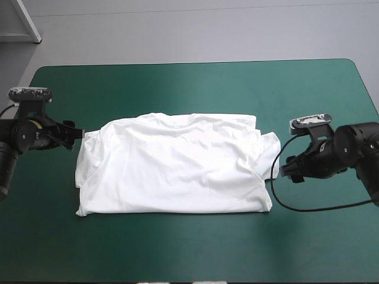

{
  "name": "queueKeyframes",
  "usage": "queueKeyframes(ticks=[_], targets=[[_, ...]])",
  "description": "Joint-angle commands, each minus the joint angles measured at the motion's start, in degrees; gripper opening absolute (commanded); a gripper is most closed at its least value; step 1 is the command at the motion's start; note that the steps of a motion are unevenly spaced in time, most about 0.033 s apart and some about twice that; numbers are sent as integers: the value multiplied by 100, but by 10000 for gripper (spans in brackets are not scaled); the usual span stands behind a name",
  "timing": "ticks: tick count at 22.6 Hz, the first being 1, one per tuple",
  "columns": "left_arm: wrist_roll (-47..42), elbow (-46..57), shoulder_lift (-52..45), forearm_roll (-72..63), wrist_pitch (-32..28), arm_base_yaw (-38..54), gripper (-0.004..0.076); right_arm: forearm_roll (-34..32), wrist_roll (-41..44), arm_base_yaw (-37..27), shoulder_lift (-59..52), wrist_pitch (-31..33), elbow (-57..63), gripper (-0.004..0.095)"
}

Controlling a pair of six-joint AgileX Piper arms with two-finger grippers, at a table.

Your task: Fold the cloth

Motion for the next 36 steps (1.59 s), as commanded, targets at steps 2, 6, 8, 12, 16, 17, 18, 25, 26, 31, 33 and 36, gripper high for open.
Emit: queueKeyframes(ticks=[2, 6, 8, 12, 16, 17, 18, 25, 26, 31, 33, 36], targets=[[993, 987, -59, -2053, -1222, 979, 546, 23, -3, -43, -617, -186, 378, 698], [1601, 1389, 254, -2844, -1593, 1421, 545, 159, -17, -43, -831, -186, 574, 698], [1601, 1432, 525, -2809, -1634, 1551, 545, 183, -17, -43, -921, -159, 588, 698], [1730, 1432, 1032, -3250, -1755, 1787, 544, 322, -28, -43, -1154, -99, 588, 698], [2372, 1432, 1428, -4198, -1850, 1787, 544, 426, -40, -43, -1238, -99, 588, 698], [2372, 1432, 1613, -4242, -1975, 1787, 543, 465, -40, -43, -1267, -99, 588, 698], [2372, 1432, 1680, -4274, -2018, 1787, 542, 475, -40, -43, -1280, -99, 588, 698], [2711, 1432, 2024, -4671, -2059, 1787, 432, 635, -40, -43, -1280, -110, 588, 696], [2711, 1432, 2024, -4671, -2092, 1787, 333, 635, -40, -43, -1280, -110, 588, 696], [2741, 1432, 2009, -4659, -2294, 1787, 24, 635, -40, -43, -1280, -110, 588, 671], [2741, 1432, 1943, -4699, -2298, 1787, 24, 635, -40, -43, -1280, -110, 588, 641], [2760, 1432, 1671, -4923, -2359, 1787, 24, 635, -40, -43, -1280, -110, 588, 603]])
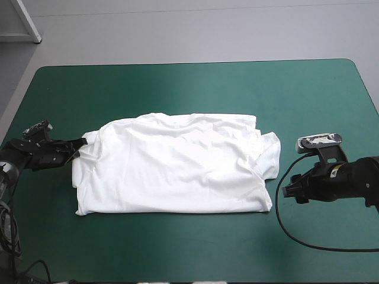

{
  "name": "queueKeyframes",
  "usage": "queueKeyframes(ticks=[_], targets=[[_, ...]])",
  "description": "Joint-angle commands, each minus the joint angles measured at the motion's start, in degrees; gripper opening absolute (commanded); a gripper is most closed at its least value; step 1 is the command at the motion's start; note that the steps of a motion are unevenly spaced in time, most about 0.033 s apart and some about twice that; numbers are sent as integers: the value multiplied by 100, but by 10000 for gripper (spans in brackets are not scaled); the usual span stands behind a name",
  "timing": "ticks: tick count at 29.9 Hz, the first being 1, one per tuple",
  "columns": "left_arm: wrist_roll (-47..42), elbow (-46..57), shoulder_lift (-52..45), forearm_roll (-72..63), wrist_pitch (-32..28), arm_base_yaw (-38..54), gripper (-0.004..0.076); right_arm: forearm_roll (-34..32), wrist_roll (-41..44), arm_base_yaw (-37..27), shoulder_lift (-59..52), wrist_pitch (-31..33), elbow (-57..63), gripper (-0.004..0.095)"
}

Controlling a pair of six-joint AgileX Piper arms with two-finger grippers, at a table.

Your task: Fold the cloth

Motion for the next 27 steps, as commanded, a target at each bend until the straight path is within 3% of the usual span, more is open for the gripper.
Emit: queueKeyframes(ticks=[1, 6, 13, 27], targets=[[125, -155, -612, -530, -229, 5, 24, 50, -51, -43, -80, -150, -136, 603], [944, -155, -1272, -1555, -275, 5, 20, 50, -51, -43, -80, -306, -136, 603], [1862, -140, -1347, -2139, 781, -353, 19, 31, -51, -43, -80, -581, -136, 603], [2212, 440, -1069, -2053, 313, -2355, 19, 27, -98, -43, -61, -694, -136, 603]])
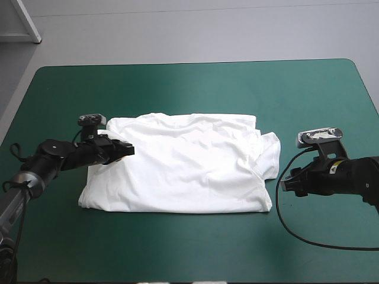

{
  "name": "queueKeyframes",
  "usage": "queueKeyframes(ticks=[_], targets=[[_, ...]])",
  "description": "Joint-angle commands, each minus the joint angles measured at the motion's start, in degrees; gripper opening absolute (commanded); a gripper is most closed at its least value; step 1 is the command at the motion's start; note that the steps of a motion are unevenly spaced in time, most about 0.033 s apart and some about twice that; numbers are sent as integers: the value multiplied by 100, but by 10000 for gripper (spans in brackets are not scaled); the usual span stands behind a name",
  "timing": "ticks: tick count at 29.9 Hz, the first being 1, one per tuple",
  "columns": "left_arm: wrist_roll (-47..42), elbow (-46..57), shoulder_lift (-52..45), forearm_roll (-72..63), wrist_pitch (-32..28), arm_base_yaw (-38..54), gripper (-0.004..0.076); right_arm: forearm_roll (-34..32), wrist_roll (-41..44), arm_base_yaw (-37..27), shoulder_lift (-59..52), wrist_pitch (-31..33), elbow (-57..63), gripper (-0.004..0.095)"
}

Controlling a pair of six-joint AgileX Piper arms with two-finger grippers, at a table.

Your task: Fold the cloth

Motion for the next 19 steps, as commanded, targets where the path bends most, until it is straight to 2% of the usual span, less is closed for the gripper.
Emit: queueKeyframes(ticks=[1, 7, 9, 11, 14, 16, 17, 19], targets=[[21, -59, -5, -171, -81, -526, 19, 27, -63, -43, -61, -227, -143, 603], [-45, -59, 360, 382, -386, -1157, 24, 38, -63, -43, -61, -204, -143, 603], [-42, -59, 391, 421, -494, -1207, 68, 65, -114, -43, -61, -204, -143, 603], [-124, -59, 391, 409, -567, -1211, 181, 76, -137, -43, -61, -204, -143, 603], [-187, -59, 391, 396, -552, -1211, 464, 76, -149, -43, -61, -227, -143, 603], [-321, -72, 391, 407, -409, -1211, 618, 76, -149, -43, -61, -266, -143, 604], [-336, -89, 391, 420, -301, -1211, 672, 76, -149, -43, -61, -280, -143, 603], [-443, -156, 380, 421, -141, -1198, 694, 76, -149, -43, -61, -327, -143, 604]])
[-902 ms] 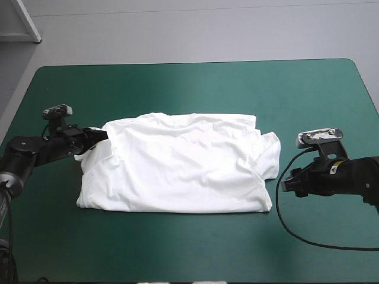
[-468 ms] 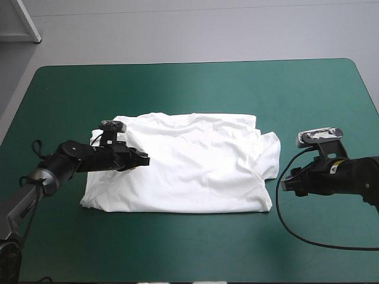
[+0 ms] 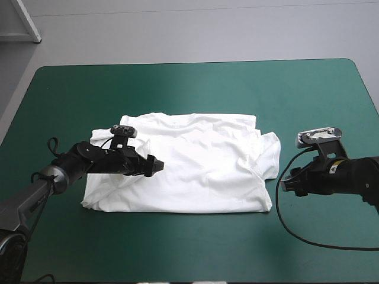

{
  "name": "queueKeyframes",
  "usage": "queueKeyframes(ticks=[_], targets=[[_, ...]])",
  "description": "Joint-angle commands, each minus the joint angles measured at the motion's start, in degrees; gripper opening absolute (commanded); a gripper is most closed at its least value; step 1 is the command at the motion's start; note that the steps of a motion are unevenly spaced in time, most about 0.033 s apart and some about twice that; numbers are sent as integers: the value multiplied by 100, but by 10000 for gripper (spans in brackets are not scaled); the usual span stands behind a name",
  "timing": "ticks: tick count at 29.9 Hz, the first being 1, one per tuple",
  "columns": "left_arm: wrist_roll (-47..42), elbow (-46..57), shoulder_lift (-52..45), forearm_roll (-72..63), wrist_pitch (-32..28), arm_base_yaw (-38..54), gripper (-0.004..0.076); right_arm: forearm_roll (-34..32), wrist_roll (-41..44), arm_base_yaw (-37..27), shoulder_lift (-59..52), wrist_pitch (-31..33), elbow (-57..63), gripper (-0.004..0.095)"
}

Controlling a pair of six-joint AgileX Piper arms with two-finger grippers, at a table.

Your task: Fold the cloth

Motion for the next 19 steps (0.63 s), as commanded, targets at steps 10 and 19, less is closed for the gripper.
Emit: queueKeyframes(ticks=[10, 19], targets=[[-665, -1092, -766, 91, 378, 98, 683, -16, 43, -43, 294, -808, -156, 604], [-2909, -1734, -1487, 3333, 1097, 971, 682, 35, 94, -55, 1451, -1520, -156, 604]])
